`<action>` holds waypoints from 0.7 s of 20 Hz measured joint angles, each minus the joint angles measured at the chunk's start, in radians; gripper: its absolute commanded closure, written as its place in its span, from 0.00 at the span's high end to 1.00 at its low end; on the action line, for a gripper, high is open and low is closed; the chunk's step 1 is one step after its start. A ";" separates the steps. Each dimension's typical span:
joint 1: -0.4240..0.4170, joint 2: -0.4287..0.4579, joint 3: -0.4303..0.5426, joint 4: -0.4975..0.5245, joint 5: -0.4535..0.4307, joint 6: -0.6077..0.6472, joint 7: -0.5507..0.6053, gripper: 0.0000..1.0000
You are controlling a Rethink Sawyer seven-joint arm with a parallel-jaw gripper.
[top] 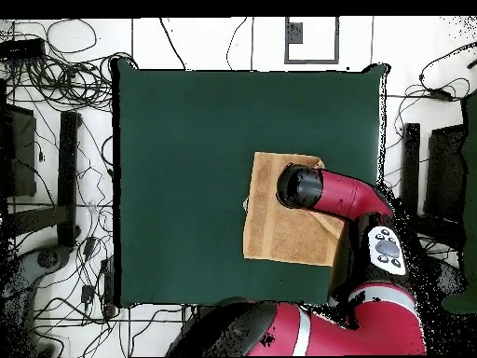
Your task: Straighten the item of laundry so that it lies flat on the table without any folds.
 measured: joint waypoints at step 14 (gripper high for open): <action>0.007 0.005 -0.016 -0.045 0.000 0.000 0.000 1.00</action>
